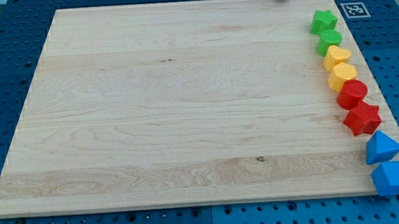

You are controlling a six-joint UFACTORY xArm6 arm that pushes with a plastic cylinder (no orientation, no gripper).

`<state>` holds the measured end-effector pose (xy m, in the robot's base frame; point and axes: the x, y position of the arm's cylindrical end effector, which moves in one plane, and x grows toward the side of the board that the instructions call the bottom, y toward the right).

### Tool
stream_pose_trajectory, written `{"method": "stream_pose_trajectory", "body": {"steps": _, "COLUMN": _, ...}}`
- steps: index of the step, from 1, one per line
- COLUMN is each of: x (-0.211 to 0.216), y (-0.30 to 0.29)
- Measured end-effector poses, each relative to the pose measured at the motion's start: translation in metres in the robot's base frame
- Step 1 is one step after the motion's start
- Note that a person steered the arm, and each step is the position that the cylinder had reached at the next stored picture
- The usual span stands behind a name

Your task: Keep arm on right to green circle

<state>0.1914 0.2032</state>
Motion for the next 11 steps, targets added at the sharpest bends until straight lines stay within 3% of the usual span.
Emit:
{"method": "stream_pose_trajectory", "body": {"steps": 2, "x": 0.013, "y": 0.095}}
{"method": "stream_pose_trajectory", "body": {"steps": 3, "x": 0.046, "y": 0.142}}
{"method": "stream_pose_trajectory", "body": {"steps": 6, "x": 0.076, "y": 0.142}}
{"method": "stream_pose_trajectory", "body": {"steps": 8, "x": 0.140, "y": 0.140}}
{"method": "stream_pose_trajectory", "body": {"steps": 10, "x": 0.122, "y": 0.097}}
{"method": "stream_pose_trajectory", "body": {"steps": 11, "x": 0.111, "y": 0.117}}
